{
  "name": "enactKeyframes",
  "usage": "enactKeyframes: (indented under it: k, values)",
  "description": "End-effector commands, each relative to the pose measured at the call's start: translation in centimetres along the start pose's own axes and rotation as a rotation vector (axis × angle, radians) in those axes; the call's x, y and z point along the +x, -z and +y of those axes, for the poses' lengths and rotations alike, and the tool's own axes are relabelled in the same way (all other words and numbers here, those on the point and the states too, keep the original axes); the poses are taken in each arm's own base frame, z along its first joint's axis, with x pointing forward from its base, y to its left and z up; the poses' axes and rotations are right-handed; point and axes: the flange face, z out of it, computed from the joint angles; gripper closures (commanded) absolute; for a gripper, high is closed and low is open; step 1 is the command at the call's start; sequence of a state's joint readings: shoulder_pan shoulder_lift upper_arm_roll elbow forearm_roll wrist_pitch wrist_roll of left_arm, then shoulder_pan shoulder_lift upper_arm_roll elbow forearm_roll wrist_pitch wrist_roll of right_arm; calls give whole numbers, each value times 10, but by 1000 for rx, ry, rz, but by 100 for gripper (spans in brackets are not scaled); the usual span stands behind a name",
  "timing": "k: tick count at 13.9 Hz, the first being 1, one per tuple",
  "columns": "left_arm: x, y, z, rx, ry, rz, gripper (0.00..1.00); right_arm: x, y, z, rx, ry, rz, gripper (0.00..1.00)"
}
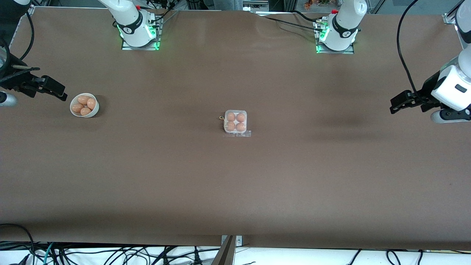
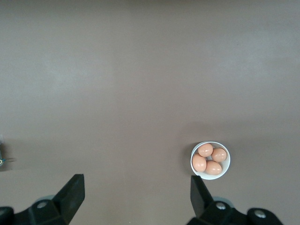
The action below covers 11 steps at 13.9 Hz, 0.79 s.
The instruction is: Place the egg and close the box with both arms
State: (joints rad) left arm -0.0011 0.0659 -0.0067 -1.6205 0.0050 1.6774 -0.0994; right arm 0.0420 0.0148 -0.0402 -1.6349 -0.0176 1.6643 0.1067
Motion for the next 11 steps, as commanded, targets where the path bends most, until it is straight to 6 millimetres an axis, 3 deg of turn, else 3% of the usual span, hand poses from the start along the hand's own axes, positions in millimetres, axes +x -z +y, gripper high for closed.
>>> enactKeyframes:
  k: [1,11]
  values:
    - [-13,6,0,-20,-24,0,0,1,5,2,-10,12,6,0]
    - [-14,13,-3,-18,-18,-2,0,1,4,2,-7,10,4,0]
